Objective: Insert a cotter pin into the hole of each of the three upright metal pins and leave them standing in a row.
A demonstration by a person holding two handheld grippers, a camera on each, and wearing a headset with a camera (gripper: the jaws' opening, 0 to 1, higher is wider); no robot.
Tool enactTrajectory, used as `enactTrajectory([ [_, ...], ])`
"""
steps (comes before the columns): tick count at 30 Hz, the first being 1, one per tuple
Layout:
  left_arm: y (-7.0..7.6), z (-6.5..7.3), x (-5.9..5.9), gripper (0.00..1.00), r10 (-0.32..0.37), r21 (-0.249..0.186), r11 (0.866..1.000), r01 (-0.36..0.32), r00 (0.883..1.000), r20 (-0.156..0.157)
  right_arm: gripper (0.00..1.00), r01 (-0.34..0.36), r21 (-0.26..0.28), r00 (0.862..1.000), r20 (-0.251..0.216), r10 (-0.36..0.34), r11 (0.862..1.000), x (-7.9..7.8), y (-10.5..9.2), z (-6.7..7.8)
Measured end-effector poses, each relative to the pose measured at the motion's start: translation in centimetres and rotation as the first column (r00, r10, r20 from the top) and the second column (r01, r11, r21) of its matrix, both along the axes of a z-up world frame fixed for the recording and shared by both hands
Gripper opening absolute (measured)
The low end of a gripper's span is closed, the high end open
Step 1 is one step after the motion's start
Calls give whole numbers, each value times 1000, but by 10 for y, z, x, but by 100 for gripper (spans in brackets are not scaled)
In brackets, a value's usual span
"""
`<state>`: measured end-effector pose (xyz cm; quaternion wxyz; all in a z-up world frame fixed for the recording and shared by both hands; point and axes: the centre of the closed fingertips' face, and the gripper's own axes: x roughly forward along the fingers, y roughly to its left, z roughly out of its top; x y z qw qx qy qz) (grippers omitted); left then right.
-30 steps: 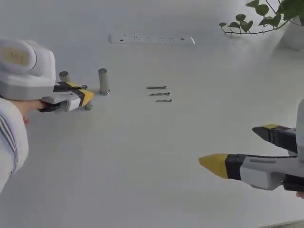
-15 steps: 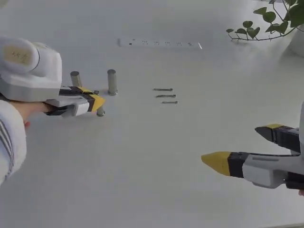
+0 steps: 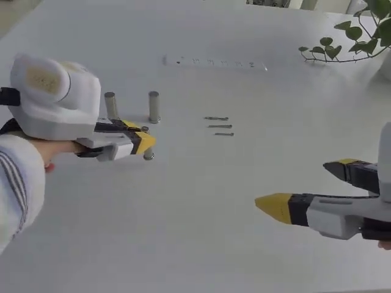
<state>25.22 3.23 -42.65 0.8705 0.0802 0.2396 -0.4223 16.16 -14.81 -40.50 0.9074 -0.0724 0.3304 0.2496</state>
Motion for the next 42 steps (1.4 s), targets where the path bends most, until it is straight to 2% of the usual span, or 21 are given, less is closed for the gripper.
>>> enactTrajectory([
  [6, -12, 0, -10, 5, -49, 6, 999, 49, 999, 7, 83, -7, 6, 1000, 6, 7, 1000, -6, 0, 1],
  [10, -18, -1, -14, 5, -58, 2, 998, 58, 998, 14, 82, 3, 9, 1000, 5, -3, 1000, -9, -5, 0],
  [13, -23, -5, -16, 5, -77, 27, 997, 76, 997, 32, 82, 11, 15, 1000, 9, -11, 1000, -9, -8, 1],
  [17, -32, -10, -22, 5, -118, 37, 992, 117, 992, 37, 82, 11, 27, 1000, 13, -11, 1000, -10, -8, 2],
  [24, -43, -14, -29, 5, -148, 19, 989, 147, 989, 24, 82, 10, 36, 1000, 3, -11, 999, -11, -8, -2],
  [36, -46, -21, -32, 5, -144, 2, 990, 144, 990, 3, 82, 15, 42, 1000, -1, -15, 999, -11, -9, -4],
  [38, -47, -23, -33, 5, -152, 12, 988, 152, 988, 8, 82, 14, 42, 1000, -3, -14, 999, -11, -9, -4],
  [42, -47, -25, -34, 5, -150, 11, 989, 150, 989, -3, 82, 13, 42, 1000, -4, -13, 999, -12, -9, -4],
])
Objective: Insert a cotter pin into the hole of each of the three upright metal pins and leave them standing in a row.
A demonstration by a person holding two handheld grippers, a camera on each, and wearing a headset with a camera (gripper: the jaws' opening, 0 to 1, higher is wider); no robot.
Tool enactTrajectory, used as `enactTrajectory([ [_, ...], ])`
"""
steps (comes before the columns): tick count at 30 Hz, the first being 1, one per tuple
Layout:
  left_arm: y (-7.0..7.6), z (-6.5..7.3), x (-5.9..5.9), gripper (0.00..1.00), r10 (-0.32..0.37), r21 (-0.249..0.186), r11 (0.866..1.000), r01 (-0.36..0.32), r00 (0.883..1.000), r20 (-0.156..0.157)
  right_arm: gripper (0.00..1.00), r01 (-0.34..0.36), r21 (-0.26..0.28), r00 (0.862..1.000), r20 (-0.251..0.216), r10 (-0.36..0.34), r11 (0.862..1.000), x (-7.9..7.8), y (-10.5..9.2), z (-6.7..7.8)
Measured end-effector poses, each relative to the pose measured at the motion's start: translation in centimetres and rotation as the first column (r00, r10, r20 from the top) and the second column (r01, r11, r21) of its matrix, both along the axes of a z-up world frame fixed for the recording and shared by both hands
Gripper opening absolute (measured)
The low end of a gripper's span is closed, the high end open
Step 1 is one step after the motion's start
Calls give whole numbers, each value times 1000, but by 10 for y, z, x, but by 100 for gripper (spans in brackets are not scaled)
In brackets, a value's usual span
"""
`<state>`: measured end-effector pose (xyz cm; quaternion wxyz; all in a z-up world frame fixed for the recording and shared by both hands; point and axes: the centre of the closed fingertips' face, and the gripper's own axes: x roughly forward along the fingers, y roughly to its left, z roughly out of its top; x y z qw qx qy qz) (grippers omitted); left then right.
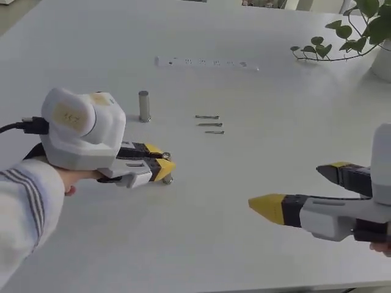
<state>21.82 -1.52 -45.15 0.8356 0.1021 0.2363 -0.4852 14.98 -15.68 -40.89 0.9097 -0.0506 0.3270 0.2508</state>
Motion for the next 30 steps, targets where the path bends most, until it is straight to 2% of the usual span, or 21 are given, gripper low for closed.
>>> enactTrajectory([
  [9, 0, 0, -1, 5, -10, 2, 1000, 10, 1000, 14, 82, -2, -1, 1000, -4, 2, 1000, -1, 1, -1],
  [14, -1, 0, 0, 5, 7, -9, 1000, -7, 1000, 4, 82, -8, -3, 1000, -6, 8, 1000, -1, 2, -1],
  [21, -2, 0, -1, 7, -2, 2, 1000, 2, 1000, 20, 82, -14, -1, 1000, -8, 14, 1000, -1, 4, -2],
  [26, 0, 8, -3, 22, -7, -10, 1000, 7, 1000, 26, 82, -20, -3, 1000, -9, 20, 1000, 0, 4, -1],
  [28, 2, 11, -3, 33, 5, -17, 1000, -5, 1000, 24, 82, -22, -4, 1000, -9, 22, 1000, 0, 4, -1],
  [29, 3, 14, -3, 39, 3, -23, 1000, -2, 999, 47, 82, -23, -4, 1000, -10, 23, 1000, 1, 3, -1],
  [30, 5, 17, -7, 46, -9, -23, 1000, 10, 999, 45, 82, -23, -5, 1000, -11, 23, 1000, 1, 3, -1],
])
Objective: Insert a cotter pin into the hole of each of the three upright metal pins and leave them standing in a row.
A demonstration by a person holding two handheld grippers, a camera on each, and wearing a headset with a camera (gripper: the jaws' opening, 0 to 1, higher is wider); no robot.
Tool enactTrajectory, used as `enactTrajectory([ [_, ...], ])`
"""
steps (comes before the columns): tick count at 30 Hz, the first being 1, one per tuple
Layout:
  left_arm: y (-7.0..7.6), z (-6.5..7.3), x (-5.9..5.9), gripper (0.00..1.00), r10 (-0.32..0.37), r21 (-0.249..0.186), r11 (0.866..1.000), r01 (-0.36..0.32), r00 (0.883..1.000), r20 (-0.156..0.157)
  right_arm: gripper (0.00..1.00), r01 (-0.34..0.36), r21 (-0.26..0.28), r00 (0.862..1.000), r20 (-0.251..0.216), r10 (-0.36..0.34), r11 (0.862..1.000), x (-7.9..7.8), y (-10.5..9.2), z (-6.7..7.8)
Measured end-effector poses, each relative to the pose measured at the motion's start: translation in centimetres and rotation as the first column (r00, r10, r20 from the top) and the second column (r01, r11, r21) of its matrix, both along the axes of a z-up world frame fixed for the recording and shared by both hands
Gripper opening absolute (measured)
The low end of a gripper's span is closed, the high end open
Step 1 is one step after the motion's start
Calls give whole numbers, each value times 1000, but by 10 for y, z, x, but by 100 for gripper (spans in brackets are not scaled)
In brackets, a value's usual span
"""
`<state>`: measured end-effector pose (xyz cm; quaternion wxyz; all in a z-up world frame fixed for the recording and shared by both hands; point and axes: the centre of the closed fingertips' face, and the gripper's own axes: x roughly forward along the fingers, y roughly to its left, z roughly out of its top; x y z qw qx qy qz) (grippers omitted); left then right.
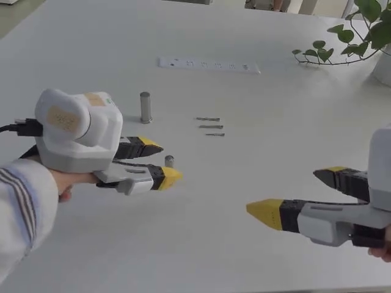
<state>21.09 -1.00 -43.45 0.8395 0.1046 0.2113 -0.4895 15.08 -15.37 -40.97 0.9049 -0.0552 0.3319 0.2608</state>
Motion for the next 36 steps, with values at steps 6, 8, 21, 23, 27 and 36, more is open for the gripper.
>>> enactTrajectory([
  [6, 12, 19, -13, 65, -13, -65, 998, 11, 1000, -24, 81, -10, -3, 1000, -4, 10, 1000, 2, 0, 0],
  [8, 15, 26, -16, 74, 1, -106, 994, -7, 999, -53, 81, -13, -1, 1000, -6, 13, 1000, 2, 1, 0],
  [21, 29, 35, -51, 99, -39, -124, 992, 25, 993, -114, 80, -49, -3, 999, -21, 49, 999, 7, 5, 0],
  [23, 30, 31, -55, 99, -42, -105, 994, 30, 992, -115, 79, -70, -15, 997, -11, 70, 997, 10, 6, 1],
  [27, 32, 29, -56, 99, -22, -109, 994, 9, 993, -116, 79, -98, -78, 995, 24, 100, 992, 24, 3, 9],
  [36, 42, 37, -63, 99, -6, -120, 993, -9, 993, -121, 72, -241, -194, 964, 70, 258, 951, 60, 7, 36],
])
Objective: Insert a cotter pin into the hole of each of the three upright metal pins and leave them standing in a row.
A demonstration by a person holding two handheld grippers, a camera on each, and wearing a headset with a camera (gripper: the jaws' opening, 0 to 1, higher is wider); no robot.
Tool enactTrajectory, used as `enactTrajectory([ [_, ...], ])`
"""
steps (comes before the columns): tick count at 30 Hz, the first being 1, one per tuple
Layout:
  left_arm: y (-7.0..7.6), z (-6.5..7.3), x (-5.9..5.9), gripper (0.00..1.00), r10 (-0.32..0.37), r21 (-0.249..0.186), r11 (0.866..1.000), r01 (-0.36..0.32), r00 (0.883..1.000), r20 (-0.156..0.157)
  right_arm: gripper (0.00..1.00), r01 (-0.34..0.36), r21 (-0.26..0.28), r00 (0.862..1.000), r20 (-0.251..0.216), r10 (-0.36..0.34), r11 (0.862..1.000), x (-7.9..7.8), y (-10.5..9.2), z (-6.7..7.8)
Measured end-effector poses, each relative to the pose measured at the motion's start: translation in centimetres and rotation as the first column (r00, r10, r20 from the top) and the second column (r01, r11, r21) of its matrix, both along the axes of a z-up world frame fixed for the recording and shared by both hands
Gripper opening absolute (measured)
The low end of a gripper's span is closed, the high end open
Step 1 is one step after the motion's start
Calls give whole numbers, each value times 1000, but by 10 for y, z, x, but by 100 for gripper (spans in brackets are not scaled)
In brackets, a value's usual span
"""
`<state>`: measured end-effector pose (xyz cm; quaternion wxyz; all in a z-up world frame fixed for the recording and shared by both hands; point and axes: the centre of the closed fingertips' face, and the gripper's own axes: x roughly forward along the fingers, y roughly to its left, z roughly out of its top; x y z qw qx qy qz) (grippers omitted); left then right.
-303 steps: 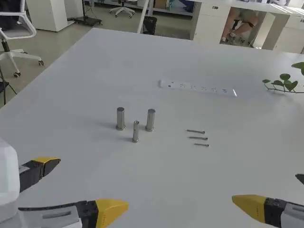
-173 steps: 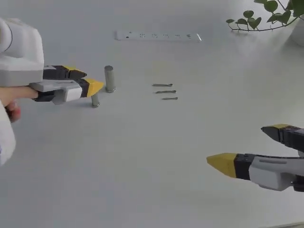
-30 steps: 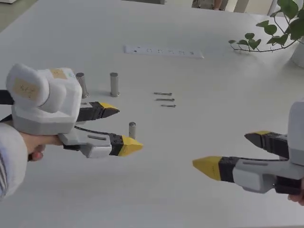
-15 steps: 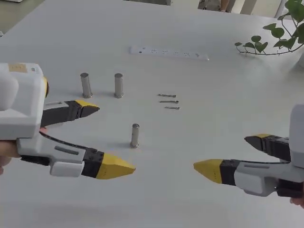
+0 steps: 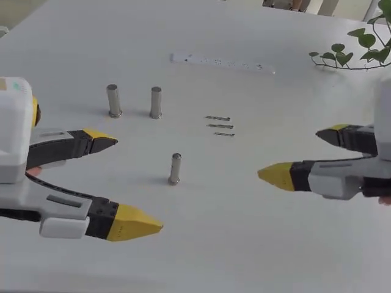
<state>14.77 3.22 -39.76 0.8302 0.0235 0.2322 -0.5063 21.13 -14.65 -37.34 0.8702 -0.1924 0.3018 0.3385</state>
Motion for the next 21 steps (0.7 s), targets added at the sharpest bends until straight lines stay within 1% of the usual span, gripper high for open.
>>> enactTrajectory([
  [1, 1, 0, 0, 99, -1, 2, 1000, 1, 1000, 1, 68, -17, -15, 1000, 4, 17, 1000, 3, 1, 2],
  [2, 1, 0, -1, 99, 0, 2, 1000, 0, 1000, 0, 67, -28, -26, 1000, 8, 28, 999, 7, 3, 4],
  [3, 2, 1, -1, 99, 1, 0, 1000, -1, 1000, -1, 66, -54, -49, 998, 25, 55, 997, 14, 4, 7],
  [5, 1, 1, -1, 99, 8, -3, 1000, -8, 1000, -1, 64, -104, -88, 994, 28, 107, 991, 19, 9, 8],
  [8, 1, 0, 0, 99, 29, -8, 1000, -29, 1000, -6, 62, -150, -108, 987, 42, 155, 983, 29, 16, 10],
  [9, 1, 0, -1, 99, 32, -9, 999, -32, 999, -9, 62, -174, -124, 983, 37, 180, 977, 32, 18, 9],
  [11, 1, -1, -2, 99, 36, -10, 999, -36, 999, -11, 58, -214, -125, 976, 21, 218, 969, 34, 23, 8],
  [12, 1, -1, -2, 99, 39, -11, 999, -39, 999, -11, 55, -252, -139, 966, 19, 258, 958, 35, 26, 8],
  [14, 1, 0, -3, 99, 48, -16, 999, -48, 999, -12, 51, -267, -163, 961, 28, 275, 950, 37, 29, 8],
  [15, 1, 1, -4, 99, 53, -24, 998, -53, 998, -16, 50, -289, -176, 954, 23, 298, 941, 39, 31, 7],
  [16, 1, 1, -5, 99, 56, -27, 998, -56, 998, -18, 49, -300, -178, 951, 18, 308, 937, 41, 33, 6],
  [17, 1, 1, -5, 99, 58, -27, 998, -58, 998, -19, 47, -311, -181, 948, 13, 318, 933, 42, 35, 4],
  [19, 1, 1, -7, 99, 62, -25, 998, -62, 998, -22, 44, -345, -191, 936, -2, 351, 919, 46, 38, 0],
  [21, 2, 1, -8, 99, 66, -20, 998, -67, 998, -23, 41, -367, -203, 928, -19, 371, 908, 49, 40, -6],
])
